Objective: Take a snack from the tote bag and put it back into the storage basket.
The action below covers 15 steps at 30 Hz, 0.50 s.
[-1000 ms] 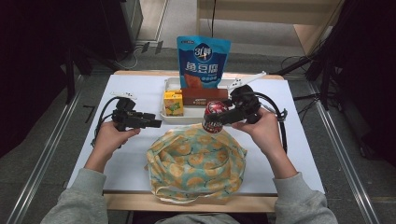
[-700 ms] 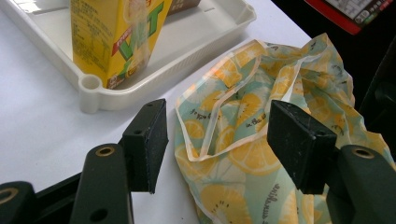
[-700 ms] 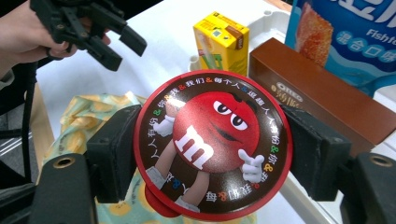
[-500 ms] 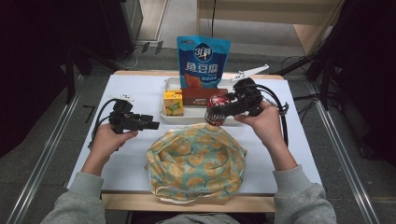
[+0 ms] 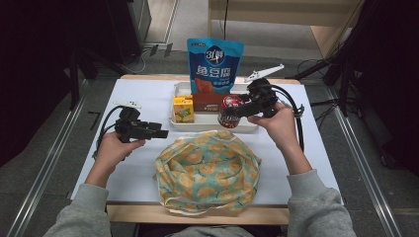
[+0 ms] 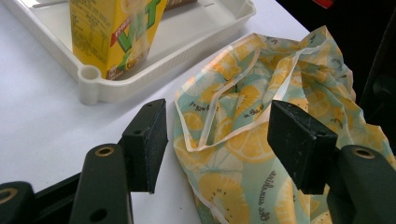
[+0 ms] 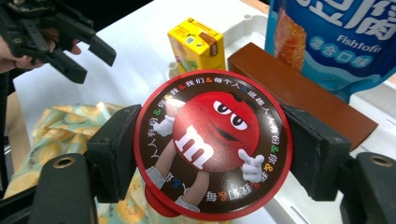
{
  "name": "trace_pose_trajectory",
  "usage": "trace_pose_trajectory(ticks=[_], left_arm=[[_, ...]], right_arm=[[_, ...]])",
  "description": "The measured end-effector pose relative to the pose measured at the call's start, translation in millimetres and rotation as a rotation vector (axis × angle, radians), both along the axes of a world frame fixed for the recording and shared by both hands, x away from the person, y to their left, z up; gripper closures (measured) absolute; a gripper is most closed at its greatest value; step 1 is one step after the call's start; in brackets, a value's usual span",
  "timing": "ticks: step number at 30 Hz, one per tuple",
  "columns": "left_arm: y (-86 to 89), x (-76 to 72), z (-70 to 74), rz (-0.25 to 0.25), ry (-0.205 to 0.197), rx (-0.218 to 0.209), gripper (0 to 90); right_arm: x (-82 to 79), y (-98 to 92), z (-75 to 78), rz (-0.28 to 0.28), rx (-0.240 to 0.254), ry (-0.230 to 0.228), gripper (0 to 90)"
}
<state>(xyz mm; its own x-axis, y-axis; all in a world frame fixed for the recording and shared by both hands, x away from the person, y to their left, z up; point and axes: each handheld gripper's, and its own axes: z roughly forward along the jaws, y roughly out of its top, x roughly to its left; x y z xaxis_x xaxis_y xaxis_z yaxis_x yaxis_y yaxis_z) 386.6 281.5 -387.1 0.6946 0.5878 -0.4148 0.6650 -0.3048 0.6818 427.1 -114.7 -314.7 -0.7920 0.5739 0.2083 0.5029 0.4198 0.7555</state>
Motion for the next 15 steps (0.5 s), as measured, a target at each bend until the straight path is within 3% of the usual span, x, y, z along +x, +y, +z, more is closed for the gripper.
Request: trace_pose_trajectory(ticks=[15], left_arm=[[-0.1, 0.4, -1.0, -0.001, 0.001, 0.001, 38.5]], right_arm=[[20.3, -8.0, -14.6, -0.05, -0.005, 0.014, 27.0]])
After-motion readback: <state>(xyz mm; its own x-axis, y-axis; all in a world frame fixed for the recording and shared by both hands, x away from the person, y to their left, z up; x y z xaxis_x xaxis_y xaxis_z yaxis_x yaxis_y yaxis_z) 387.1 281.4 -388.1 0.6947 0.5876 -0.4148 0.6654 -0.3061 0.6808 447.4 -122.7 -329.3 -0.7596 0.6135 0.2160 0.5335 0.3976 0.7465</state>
